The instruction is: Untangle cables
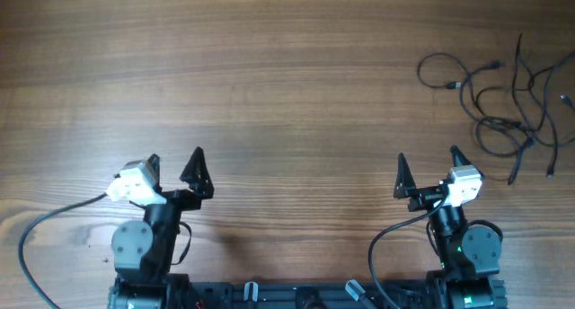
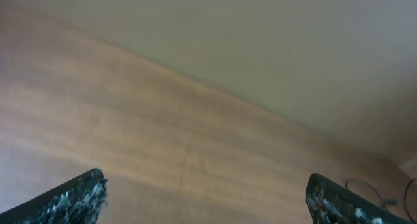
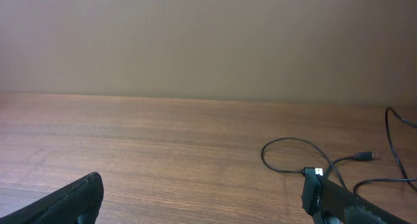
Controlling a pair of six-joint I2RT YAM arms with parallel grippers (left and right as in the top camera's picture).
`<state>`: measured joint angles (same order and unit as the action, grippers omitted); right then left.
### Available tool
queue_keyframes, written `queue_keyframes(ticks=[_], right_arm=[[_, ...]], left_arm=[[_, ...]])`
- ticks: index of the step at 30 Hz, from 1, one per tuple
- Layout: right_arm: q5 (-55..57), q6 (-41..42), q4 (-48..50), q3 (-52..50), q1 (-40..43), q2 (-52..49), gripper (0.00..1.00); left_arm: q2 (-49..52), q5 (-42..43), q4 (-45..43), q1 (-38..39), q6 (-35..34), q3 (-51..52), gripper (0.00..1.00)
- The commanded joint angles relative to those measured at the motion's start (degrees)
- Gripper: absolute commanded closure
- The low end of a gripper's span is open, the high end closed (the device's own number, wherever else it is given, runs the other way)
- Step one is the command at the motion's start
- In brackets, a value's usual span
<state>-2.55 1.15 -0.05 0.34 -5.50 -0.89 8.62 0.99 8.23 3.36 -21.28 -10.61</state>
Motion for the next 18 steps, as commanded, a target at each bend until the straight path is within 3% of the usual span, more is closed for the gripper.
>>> queue_keyframes(ticks=[1,10,14,18], right_arm=[[-0.4,-1.0,0.1,0.0,-0.2,0.6,0.00],[-0.4,-1.0,0.1,0.0,-0.2,0.6,0.00],[-0.4,-1.0,0.1,0.0,-0.2,0.6,0.00],[-0.4,-1.0,0.1,0.0,-0.2,0.6,0.00]], left_arm=[[-4.2,1.1,-5.1,-0.5,6.6,3.0,0.00],[-8.4,3.5,-21.5,-0.6,14.1,10.2,0.00],[-8.4,5.6,-18.5,-0.6,18.1,10.3,0.00],[-8.4,5.6,-12.7,-0.6,17.5,10.3,0.00]])
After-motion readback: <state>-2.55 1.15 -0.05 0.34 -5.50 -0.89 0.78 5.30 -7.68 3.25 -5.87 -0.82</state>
